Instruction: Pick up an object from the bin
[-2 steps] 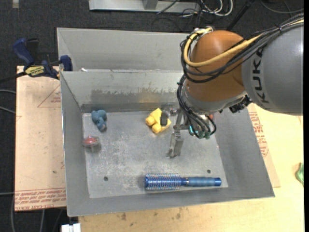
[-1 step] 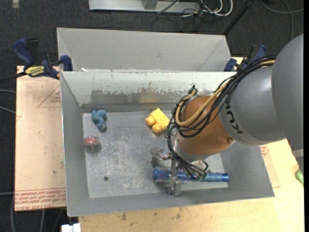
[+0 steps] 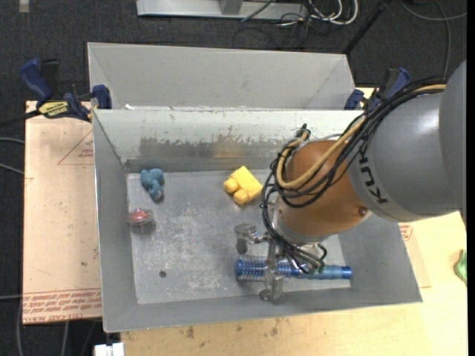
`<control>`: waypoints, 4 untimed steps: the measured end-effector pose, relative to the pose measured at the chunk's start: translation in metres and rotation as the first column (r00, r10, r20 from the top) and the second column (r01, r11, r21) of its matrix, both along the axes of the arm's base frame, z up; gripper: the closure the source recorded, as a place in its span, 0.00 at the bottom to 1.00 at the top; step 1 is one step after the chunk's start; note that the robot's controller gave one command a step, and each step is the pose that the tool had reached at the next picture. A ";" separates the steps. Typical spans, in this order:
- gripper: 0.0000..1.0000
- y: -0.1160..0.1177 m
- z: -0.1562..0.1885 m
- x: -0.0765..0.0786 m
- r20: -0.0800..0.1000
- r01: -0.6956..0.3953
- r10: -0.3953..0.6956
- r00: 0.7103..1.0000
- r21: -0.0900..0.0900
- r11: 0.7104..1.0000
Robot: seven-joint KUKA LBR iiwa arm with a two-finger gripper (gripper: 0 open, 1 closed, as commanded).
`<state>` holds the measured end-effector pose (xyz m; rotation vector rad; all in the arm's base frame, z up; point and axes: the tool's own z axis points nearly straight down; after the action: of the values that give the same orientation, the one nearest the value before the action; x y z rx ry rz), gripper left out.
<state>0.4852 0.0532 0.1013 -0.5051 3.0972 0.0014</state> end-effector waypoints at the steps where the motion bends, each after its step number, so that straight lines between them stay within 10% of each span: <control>1: 0.00 -0.001 -0.002 0.001 -0.002 -0.003 0.003 1.000 0.000 1.000; 3: 0.00 -0.002 -0.029 0.006 0.017 -0.005 0.004 1.000 0.004 1.000; 4: 1.00 -0.002 -0.031 0.003 0.009 -0.005 0.005 1.000 0.004 1.000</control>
Offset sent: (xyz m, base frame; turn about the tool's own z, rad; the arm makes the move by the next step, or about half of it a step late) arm 0.0004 -0.0019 -0.0013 -0.0048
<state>0.4883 0.0508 0.0702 -0.5113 3.0869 0.0048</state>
